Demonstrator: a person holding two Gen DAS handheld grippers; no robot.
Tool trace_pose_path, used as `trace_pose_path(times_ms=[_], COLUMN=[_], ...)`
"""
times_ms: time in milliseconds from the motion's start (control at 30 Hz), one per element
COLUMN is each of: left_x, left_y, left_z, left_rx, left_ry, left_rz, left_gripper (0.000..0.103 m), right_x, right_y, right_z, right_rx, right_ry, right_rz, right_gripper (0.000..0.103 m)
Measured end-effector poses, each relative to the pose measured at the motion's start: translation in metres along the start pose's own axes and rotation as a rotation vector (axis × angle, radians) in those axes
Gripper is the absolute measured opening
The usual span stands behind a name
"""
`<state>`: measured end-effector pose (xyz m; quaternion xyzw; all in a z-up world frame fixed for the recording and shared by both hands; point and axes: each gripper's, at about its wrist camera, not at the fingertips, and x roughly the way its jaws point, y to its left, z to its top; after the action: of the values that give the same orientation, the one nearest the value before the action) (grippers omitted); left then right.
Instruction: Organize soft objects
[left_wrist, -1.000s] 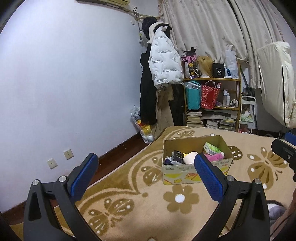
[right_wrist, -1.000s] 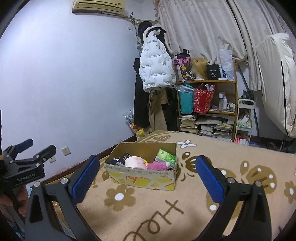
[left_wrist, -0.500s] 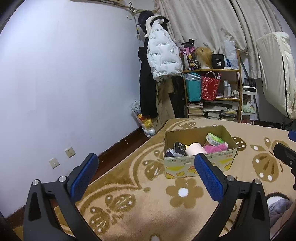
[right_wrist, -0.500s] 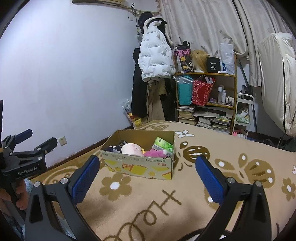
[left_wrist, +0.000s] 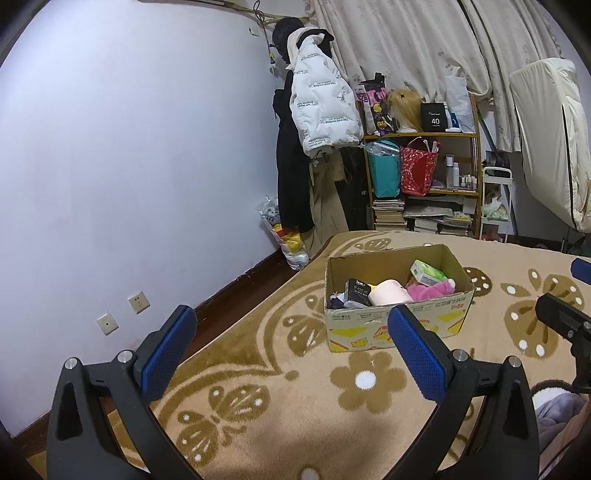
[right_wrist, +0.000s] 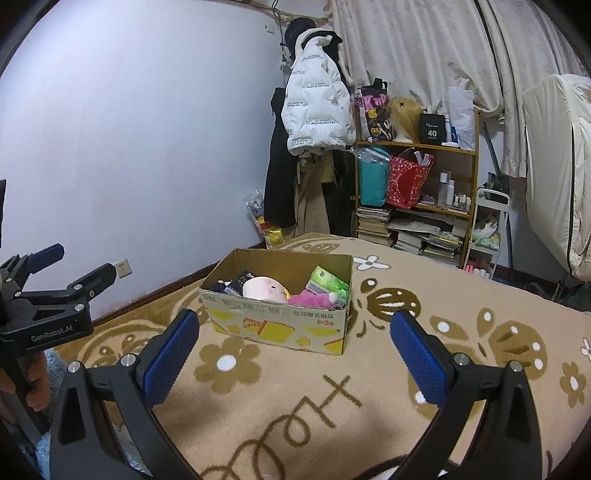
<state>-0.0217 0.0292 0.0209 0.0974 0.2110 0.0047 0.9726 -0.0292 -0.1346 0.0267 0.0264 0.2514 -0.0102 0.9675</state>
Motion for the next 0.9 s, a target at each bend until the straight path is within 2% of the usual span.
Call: trace_pose_path(times_ms=[900], left_x=[0.0091], left_y=[0.0035], left_z=[-0.0039], left_rx=[0.000], left_ry=[0.018], left_rz=[-0.003], left_gripper=[0.103], right_x=[0.0073], right_y=[-0.0087], right_z=[-0.0060], right_rx=[0.035], right_ry=[0.026], right_rz=[-0.010], right_gripper=[0.103])
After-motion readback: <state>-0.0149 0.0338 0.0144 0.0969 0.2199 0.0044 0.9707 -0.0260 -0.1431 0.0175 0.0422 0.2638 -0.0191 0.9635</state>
